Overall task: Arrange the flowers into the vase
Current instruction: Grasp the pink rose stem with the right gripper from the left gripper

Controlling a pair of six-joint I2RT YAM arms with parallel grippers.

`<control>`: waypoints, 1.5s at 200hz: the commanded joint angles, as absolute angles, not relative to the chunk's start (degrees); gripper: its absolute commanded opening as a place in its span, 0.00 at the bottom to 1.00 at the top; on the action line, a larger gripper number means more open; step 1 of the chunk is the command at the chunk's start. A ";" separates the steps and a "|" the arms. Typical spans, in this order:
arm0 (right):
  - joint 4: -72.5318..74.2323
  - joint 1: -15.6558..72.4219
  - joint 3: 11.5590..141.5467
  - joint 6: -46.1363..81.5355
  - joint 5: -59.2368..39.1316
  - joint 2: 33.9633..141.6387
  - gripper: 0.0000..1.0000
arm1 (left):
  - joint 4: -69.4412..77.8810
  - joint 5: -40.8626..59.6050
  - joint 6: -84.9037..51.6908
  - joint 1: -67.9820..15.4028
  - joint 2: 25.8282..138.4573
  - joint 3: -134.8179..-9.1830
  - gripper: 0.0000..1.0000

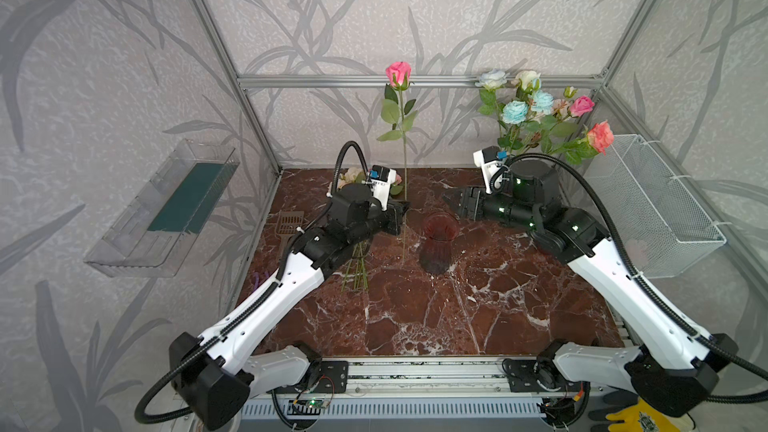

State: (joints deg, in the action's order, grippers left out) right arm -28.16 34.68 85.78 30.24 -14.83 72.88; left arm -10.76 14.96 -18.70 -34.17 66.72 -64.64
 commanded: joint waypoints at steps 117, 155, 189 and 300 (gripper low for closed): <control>-24.11 36.92 93.87 29.86 -14.59 80.82 0.40 | -8.62 20.77 -10.72 -39.04 66.26 -65.57 0.00; -22.57 36.92 85.02 30.07 -11.64 72.02 0.39 | -8.19 19.31 -12.78 -39.00 67.09 -65.43 0.00; -19.82 37.12 84.91 31.16 -18.35 72.96 0.44 | -9.23 21.02 -13.35 -38.86 68.62 -66.49 0.00; -20.76 37.90 90.93 30.41 -15.01 80.93 0.04 | -7.87 21.50 -14.23 -38.74 67.96 -65.72 0.00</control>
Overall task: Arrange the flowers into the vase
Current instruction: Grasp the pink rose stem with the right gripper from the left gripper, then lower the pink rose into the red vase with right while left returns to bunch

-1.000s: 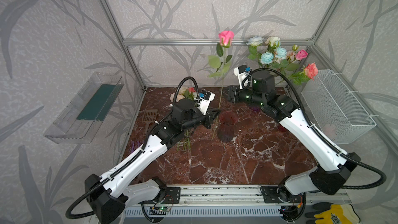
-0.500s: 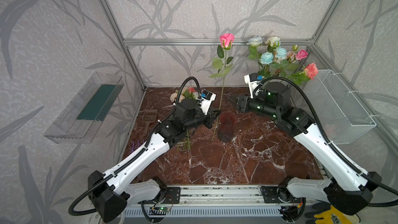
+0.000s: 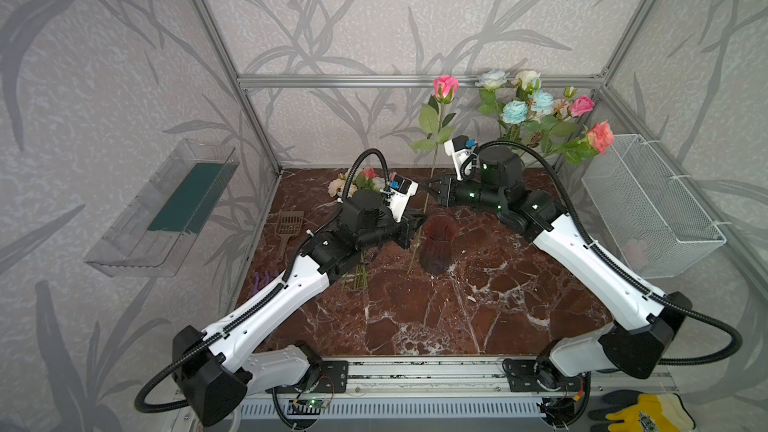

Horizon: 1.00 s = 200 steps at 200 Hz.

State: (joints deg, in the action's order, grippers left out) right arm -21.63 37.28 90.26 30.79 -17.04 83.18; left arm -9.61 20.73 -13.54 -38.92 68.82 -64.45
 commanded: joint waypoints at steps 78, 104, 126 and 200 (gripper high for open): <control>-20.83 38.58 91.45 22.53 1.68 75.10 0.00 | 3.58 11.17 -18.52 -31.64 58.84 -56.70 0.82; -21.41 37.96 93.71 17.79 7.74 74.22 0.00 | 5.59 3.24 -21.35 -26.10 57.15 -54.32 0.83; -21.93 35.73 94.13 16.70 8.80 75.08 0.00 | 2.01 -0.44 -22.73 -23.05 59.83 -55.90 0.82; -17.23 33.92 86.80 16.35 4.76 79.10 0.02 | 0.39 2.90 -26.90 -16.71 70.52 -57.33 0.79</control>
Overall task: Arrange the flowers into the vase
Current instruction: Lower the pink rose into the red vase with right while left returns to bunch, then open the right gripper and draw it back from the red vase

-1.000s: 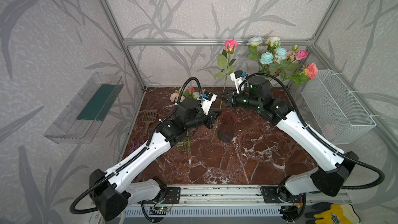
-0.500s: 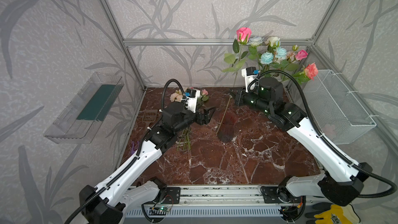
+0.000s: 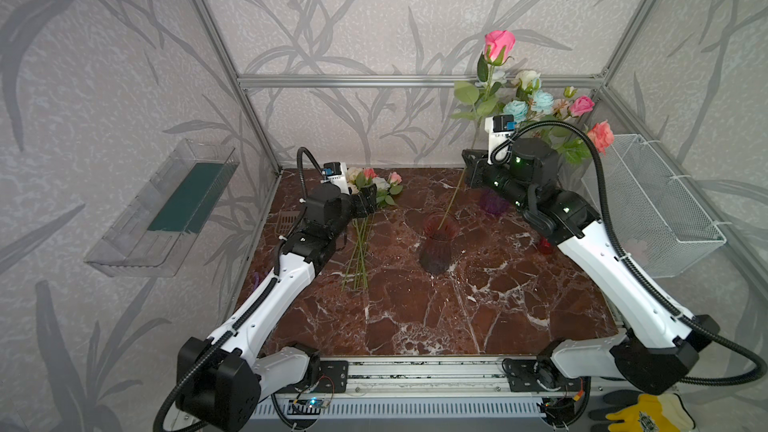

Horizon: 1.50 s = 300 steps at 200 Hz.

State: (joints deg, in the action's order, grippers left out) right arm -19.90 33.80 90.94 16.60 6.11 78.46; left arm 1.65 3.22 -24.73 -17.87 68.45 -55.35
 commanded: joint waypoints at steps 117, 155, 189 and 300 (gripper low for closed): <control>-15.19 33.97 74.63 19.09 -0.04 75.56 0.27 | -28.73 -10.01 -29.71 -15.47 101.91 -75.23 0.49; -15.50 34.11 71.37 20.26 -1.29 70.31 0.29 | -32.62 -10.72 -27.47 -15.49 106.86 -78.61 0.36; -16.27 35.15 66.73 22.33 -1.54 62.17 0.31 | -36.78 -11.98 -27.03 -15.53 111.46 -81.72 0.26; -23.72 35.48 60.63 24.17 0.82 45.71 0.32 | -35.86 -9.17 -24.74 -15.87 114.17 -81.24 0.03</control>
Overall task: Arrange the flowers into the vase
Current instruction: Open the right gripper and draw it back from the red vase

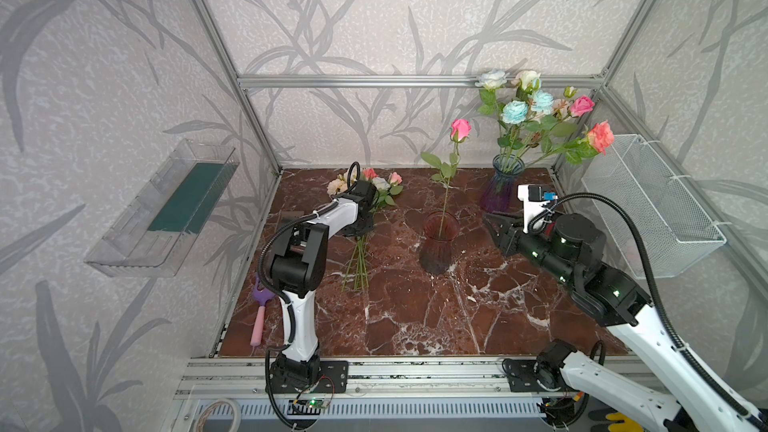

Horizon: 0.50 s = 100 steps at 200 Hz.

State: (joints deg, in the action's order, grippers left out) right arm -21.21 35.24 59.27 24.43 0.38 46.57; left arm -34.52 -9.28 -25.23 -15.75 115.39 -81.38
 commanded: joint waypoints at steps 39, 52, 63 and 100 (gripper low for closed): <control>-23.70 35.49 60.95 24.83 -0.23 45.92 0.32 | -36.81 -10.04 -24.39 -15.90 115.05 -82.29 0.04; -23.56 35.50 60.83 25.10 -0.60 46.05 0.32 | -36.50 -9.96 -24.30 -15.83 115.05 -82.13 0.14; -23.37 35.49 60.74 25.17 -0.53 46.14 0.32 | -36.29 -9.44 -24.15 -15.85 115.31 -82.13 0.18; -23.19 35.52 61.22 25.03 -0.48 46.49 0.32 | -35.59 -7.59 -23.08 -15.72 116.22 -82.17 0.15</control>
State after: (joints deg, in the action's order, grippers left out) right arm -23.03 35.24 59.31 24.93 -0.08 46.50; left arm -34.65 -8.64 -23.97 -15.75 115.39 -81.38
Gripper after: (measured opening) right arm 0.320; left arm 0.173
